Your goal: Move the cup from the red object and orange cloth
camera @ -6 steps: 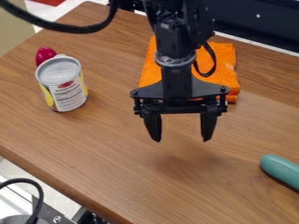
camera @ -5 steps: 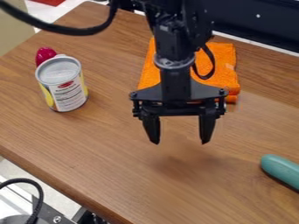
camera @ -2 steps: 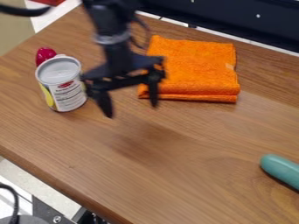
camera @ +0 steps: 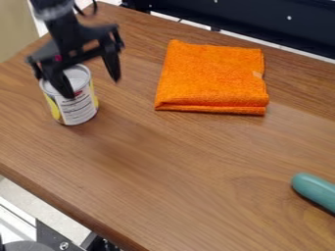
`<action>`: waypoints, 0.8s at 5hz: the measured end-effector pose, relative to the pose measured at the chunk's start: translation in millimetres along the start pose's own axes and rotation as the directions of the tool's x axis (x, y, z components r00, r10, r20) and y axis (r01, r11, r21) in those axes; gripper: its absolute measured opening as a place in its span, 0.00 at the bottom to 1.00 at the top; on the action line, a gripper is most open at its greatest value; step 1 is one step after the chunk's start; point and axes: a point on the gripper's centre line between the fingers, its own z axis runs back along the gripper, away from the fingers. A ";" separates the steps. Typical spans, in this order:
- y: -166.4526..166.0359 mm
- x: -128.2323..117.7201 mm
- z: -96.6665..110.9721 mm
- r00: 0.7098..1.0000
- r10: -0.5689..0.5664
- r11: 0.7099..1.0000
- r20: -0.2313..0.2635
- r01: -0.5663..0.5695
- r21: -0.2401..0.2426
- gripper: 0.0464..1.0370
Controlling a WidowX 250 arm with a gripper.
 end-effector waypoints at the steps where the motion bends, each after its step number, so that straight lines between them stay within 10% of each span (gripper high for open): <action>1: 13.2 22.7 6.5 0.992 0.075 0.996 0.101 -0.078 0.031 0.96; 4: 37.4 83.7 -6.7 0.895 0.234 0.969 0.379 -0.247 -0.015 0.96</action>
